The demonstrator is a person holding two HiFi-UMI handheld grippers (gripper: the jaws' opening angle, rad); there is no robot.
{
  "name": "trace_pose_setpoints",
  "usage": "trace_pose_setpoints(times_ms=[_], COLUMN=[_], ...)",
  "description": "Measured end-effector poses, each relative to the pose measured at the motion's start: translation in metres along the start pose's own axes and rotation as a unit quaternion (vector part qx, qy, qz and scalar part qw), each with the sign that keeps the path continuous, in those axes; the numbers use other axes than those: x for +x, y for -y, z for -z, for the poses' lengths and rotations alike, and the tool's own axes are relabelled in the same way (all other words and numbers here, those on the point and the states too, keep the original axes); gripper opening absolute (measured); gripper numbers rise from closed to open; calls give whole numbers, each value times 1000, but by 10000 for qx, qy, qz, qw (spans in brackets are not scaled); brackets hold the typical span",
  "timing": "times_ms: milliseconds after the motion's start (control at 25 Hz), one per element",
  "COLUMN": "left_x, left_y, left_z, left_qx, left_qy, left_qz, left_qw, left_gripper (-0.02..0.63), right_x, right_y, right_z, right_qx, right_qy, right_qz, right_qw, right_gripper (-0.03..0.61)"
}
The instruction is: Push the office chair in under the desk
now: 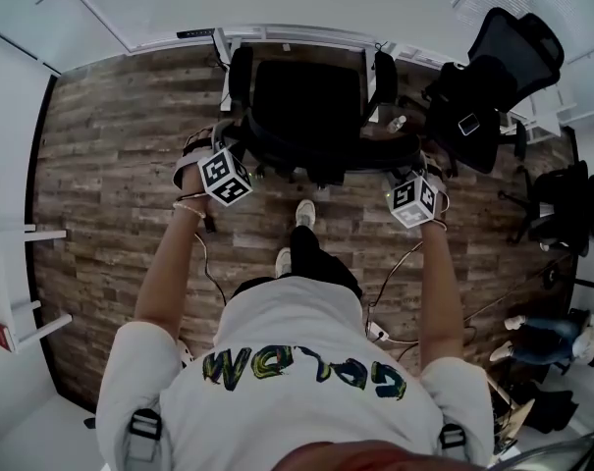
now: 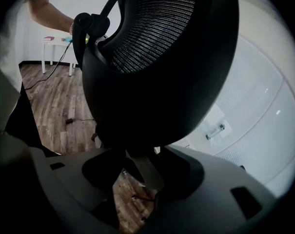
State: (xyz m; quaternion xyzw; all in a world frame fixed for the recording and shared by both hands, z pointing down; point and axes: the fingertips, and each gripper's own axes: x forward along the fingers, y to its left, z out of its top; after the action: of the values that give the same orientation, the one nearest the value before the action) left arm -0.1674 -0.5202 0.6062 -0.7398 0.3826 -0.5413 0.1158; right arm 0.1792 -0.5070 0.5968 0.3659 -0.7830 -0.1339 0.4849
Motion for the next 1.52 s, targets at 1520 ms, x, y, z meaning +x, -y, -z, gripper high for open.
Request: trace_pose_setpoints(times_ms=[1520], left_x=[162], left_y=[-189], left_z=[-29], left_qx=[-370], left_qy=[-171], left_qz=[-134], left_qw=[9991], left_gripper=[242], right_x=[184], right_y=[162], right_z=[-73], right_qx=[-68], right_qy=[304], right_qz=[-144], right_qw=[9994], right_gripper=[222])
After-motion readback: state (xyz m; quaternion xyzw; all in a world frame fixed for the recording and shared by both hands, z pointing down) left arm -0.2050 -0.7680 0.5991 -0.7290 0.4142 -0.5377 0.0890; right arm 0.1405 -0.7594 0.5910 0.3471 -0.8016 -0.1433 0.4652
